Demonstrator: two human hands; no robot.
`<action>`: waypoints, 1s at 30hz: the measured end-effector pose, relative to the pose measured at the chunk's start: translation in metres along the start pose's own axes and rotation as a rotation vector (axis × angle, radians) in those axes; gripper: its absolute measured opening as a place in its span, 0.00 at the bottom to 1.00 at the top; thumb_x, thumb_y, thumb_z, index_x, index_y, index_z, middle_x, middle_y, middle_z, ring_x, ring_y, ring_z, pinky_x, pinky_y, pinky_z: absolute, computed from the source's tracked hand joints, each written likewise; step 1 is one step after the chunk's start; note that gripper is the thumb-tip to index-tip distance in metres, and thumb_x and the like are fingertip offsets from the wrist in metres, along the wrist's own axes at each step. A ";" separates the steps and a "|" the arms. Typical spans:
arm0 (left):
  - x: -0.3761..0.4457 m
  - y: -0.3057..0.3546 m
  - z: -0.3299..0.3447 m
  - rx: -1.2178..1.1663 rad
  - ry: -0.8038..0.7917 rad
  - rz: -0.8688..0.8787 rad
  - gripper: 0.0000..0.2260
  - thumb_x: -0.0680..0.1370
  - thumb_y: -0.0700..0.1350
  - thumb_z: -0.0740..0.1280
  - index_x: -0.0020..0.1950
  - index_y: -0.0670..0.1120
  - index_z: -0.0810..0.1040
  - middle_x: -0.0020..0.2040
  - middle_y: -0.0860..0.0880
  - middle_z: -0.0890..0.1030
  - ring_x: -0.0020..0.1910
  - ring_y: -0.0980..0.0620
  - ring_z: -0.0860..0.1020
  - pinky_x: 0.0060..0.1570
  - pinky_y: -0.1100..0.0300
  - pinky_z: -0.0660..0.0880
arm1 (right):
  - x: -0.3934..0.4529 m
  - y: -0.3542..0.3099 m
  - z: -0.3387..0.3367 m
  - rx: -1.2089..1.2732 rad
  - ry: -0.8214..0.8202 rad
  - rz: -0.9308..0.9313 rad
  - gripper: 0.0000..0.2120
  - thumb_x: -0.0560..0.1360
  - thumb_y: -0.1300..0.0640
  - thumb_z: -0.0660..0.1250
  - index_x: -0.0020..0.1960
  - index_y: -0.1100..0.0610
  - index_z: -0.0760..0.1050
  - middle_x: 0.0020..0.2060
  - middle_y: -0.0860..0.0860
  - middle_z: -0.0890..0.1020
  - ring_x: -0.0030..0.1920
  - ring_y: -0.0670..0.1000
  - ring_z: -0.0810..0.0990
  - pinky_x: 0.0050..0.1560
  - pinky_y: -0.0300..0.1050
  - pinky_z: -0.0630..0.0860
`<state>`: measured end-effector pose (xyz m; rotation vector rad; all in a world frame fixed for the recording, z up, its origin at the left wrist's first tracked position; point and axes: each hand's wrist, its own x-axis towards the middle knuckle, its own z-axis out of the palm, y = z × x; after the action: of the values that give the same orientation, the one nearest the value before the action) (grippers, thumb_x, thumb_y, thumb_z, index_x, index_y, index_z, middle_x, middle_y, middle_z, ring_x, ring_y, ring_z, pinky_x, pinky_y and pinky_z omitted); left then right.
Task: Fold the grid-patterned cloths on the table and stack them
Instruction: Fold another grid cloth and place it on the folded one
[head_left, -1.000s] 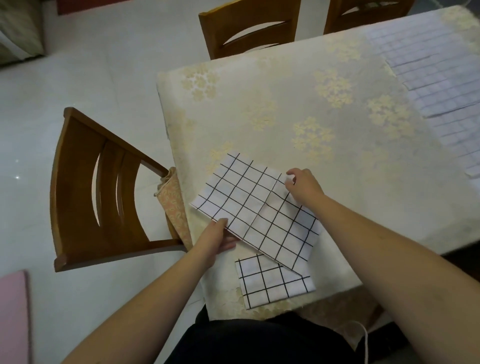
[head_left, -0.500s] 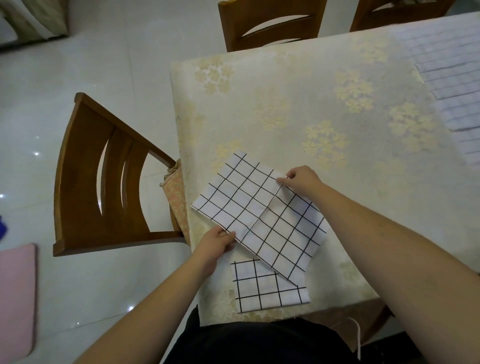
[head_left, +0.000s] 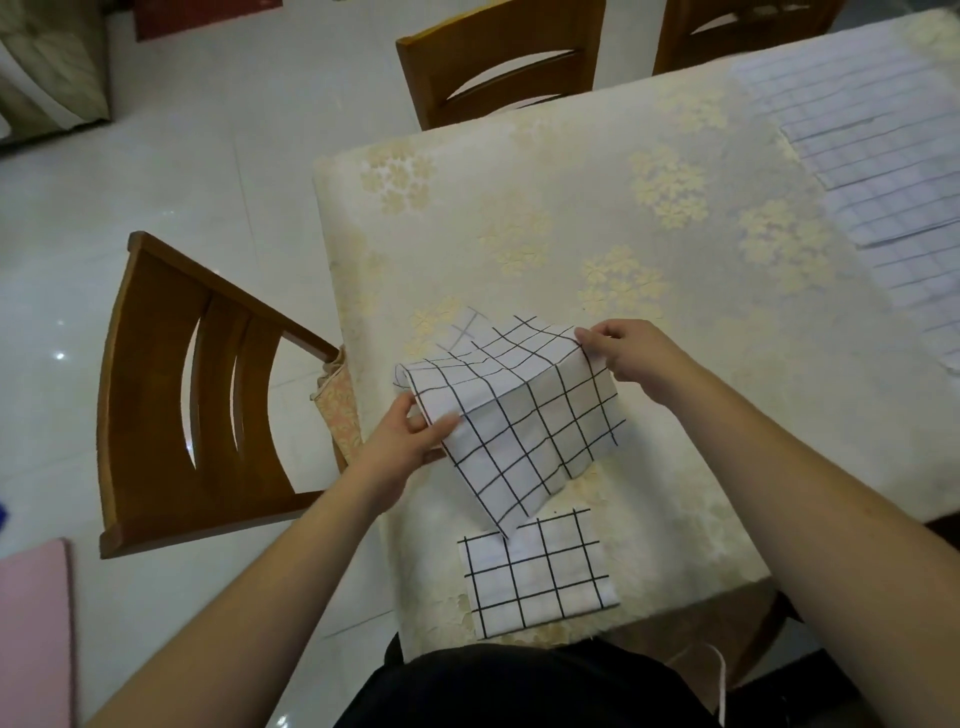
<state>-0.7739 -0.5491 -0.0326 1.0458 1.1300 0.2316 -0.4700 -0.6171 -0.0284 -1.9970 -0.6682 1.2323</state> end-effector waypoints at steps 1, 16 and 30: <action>0.000 0.003 -0.001 0.011 -0.049 0.015 0.19 0.76 0.40 0.71 0.64 0.51 0.70 0.55 0.46 0.84 0.54 0.48 0.82 0.53 0.54 0.79 | -0.003 0.001 -0.004 0.028 -0.007 -0.009 0.15 0.74 0.45 0.71 0.46 0.58 0.79 0.30 0.49 0.68 0.29 0.49 0.61 0.32 0.43 0.60; -0.003 0.028 0.008 0.133 0.182 0.013 0.09 0.81 0.44 0.64 0.52 0.38 0.76 0.49 0.41 0.81 0.46 0.46 0.81 0.46 0.51 0.82 | -0.025 0.048 0.004 0.054 0.058 0.024 0.14 0.76 0.52 0.71 0.60 0.54 0.78 0.50 0.51 0.83 0.45 0.51 0.80 0.41 0.41 0.75; -0.039 0.122 0.022 0.182 0.104 0.213 0.06 0.78 0.45 0.60 0.43 0.46 0.72 0.41 0.47 0.73 0.42 0.48 0.71 0.44 0.52 0.67 | -0.034 0.040 0.061 0.549 -0.186 0.203 0.29 0.77 0.30 0.45 0.67 0.45 0.69 0.62 0.52 0.78 0.63 0.53 0.76 0.68 0.53 0.70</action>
<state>-0.7333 -0.5211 0.0877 1.3304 1.1487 0.3611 -0.5370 -0.6490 -0.0596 -1.5285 -0.1756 1.5386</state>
